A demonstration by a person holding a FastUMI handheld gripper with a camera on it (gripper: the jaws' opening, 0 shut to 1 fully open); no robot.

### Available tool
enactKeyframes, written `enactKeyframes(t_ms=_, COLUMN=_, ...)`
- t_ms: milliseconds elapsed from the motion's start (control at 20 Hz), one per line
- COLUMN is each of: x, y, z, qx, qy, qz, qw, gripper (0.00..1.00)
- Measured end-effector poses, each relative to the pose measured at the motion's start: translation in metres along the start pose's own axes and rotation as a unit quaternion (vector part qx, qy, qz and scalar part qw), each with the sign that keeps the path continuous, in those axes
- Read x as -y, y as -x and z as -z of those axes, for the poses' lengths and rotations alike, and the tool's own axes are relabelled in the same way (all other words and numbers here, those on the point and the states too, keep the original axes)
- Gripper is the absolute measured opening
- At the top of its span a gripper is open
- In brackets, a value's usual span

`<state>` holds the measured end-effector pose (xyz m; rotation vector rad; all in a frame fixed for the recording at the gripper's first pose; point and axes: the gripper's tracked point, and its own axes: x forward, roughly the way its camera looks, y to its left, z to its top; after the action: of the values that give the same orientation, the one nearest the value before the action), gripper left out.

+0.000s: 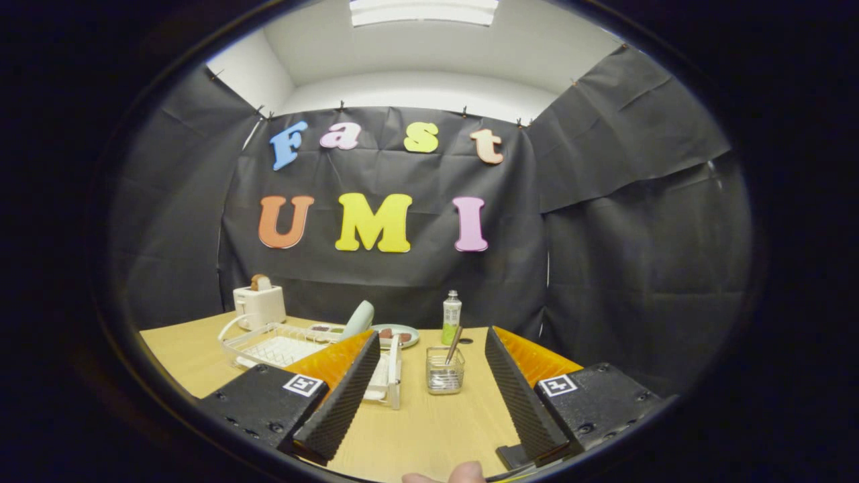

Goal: Take the plate from the dish rack, then take the spoon from the basket and place it into the plate.

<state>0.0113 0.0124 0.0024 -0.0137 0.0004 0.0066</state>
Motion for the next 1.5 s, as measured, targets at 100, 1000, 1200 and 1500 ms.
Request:
enactKeyframes(t_ms=100, x=-0.001, y=-0.005, z=-0.008, qx=0.003, qy=0.004, qz=-0.001, qw=1.0, gripper=1.0)
enactKeyframes(t_ms=1000, x=-0.105, y=-0.209, z=-0.066, qx=-0.213, qy=-0.002, qz=-0.141, qw=0.967, gripper=1.0)
enactKeyframes(t_ms=1200, x=-0.115, y=-0.251, z=-0.026, qx=-0.304, qy=-0.005, qz=-0.132, qw=0.943, gripper=1.0)
enactKeyframes(t_ms=1500, x=-0.135, y=-0.282, z=0.027, qx=-0.396, qy=-0.03, qz=-0.126, qw=0.909, gripper=1.0)
